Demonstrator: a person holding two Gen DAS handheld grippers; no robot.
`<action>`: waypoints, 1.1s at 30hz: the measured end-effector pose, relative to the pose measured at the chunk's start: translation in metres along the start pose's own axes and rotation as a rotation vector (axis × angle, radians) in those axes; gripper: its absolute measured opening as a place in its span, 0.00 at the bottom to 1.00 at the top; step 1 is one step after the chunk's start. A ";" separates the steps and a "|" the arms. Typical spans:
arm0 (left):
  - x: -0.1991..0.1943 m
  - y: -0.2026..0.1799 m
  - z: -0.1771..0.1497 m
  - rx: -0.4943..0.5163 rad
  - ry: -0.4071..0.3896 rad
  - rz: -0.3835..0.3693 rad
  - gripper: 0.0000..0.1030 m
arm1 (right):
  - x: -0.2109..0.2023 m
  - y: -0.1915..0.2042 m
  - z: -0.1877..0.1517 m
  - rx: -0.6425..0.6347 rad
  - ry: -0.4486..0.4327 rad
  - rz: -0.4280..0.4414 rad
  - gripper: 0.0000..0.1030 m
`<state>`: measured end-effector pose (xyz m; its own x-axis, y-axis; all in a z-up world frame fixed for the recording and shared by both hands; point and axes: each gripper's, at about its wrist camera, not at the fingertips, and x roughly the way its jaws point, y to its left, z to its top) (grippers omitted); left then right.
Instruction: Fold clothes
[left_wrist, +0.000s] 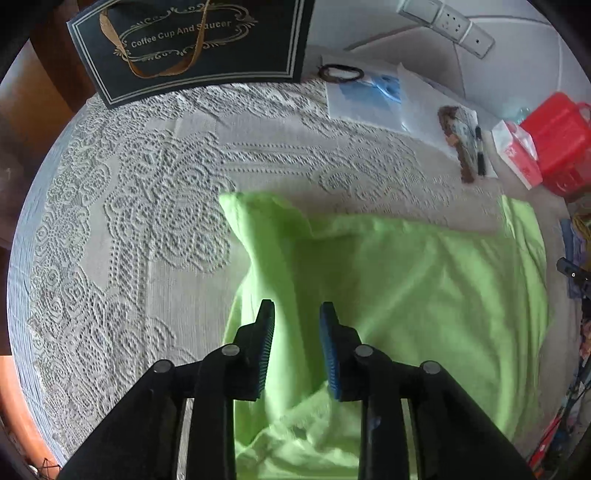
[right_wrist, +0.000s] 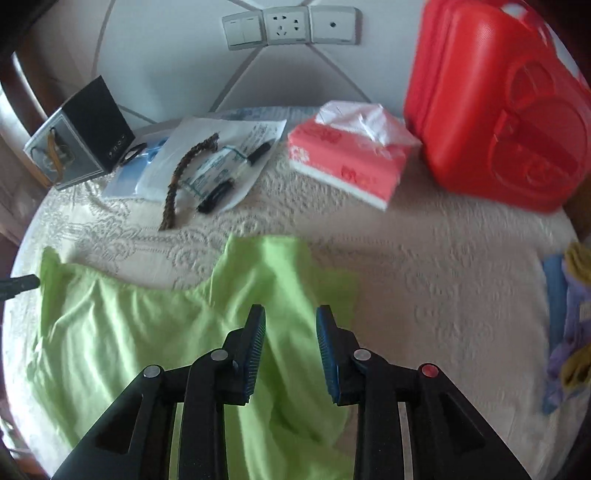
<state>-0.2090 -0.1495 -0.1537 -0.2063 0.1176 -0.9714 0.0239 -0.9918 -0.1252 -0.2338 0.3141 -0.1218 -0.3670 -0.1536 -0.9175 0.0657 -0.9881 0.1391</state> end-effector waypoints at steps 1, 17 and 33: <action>0.001 -0.001 -0.009 0.004 0.029 -0.008 0.32 | -0.006 -0.006 -0.017 0.030 0.027 0.028 0.28; -0.015 -0.022 -0.096 -0.054 0.040 0.061 0.05 | -0.035 -0.022 -0.214 0.157 0.249 0.036 0.35; -0.053 0.044 -0.275 -0.142 0.162 0.148 0.05 | -0.041 -0.031 -0.222 0.133 0.217 0.079 0.38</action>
<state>0.0720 -0.1859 -0.1628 -0.0317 -0.0102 -0.9994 0.1818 -0.9833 0.0043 -0.0148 0.3529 -0.1710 -0.1574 -0.2387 -0.9582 -0.0412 -0.9679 0.2479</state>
